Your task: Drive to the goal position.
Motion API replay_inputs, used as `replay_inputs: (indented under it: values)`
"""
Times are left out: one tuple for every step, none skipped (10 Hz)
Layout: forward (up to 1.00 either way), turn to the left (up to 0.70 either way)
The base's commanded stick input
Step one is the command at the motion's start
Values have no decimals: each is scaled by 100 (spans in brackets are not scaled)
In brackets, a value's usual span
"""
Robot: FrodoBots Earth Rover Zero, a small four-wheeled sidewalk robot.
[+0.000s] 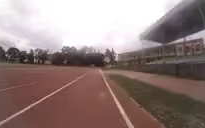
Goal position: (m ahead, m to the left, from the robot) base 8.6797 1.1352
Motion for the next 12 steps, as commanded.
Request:
replay_inputs:
  values:
    - [70, 0]
    - [70, 0]
    - [70, 0]
    - [70, 0]
    - [70, 0]
    - [70, 0]
    - [70, 0]
    - [70, 0]
    - [70, 0]
    - [70, 0]
    - [70, 0]
    - [70, 0]
